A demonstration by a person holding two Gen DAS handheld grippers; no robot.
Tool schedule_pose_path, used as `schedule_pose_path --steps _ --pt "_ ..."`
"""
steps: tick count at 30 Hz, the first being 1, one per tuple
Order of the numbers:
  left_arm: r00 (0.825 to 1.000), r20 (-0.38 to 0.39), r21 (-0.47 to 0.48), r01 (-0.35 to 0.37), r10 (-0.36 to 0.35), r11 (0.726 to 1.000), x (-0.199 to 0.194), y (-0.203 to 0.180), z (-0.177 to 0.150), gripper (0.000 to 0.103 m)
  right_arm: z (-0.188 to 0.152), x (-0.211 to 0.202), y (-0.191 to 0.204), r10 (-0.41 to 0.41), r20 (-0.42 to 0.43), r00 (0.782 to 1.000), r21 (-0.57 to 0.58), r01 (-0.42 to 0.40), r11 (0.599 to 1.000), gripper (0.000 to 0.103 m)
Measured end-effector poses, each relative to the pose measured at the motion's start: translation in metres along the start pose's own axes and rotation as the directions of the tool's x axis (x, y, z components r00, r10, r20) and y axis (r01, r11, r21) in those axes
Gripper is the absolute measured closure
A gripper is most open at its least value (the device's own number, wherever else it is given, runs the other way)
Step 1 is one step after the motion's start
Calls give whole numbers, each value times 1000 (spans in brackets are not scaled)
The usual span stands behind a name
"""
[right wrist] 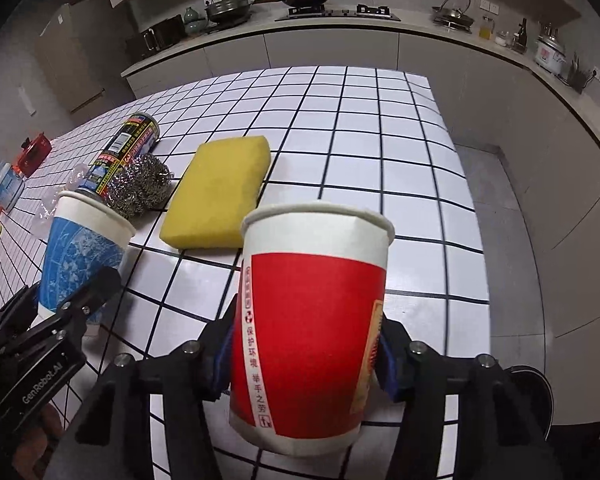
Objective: Collect trash
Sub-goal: 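Grasp the blue paper cup with the left tool while the right tool grasps the red cup, then carry the blue cup and red cup over the black bin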
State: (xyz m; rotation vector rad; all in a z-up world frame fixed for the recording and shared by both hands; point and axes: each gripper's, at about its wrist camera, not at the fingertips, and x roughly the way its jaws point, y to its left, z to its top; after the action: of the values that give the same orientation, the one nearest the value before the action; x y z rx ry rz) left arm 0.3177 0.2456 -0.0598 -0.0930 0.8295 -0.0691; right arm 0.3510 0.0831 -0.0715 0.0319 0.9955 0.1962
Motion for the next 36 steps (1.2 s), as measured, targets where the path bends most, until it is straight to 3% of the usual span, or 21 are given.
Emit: schedule_pose_path --steps 14,18,36 --pt "999 35 16 24 -24 1000 -31 -40 -9 43 -21 -50 -44 -10 63 998 24 8 1000 45" --pt "998 46 33 44 -45 999 -40 -64 -13 43 -32 -63 -66 3 69 998 58 -7 998 45" --pt "989 48 112 136 -142 984 -63 -163 -38 43 -85 -124 -173 -82 95 992 167 66 984 45"
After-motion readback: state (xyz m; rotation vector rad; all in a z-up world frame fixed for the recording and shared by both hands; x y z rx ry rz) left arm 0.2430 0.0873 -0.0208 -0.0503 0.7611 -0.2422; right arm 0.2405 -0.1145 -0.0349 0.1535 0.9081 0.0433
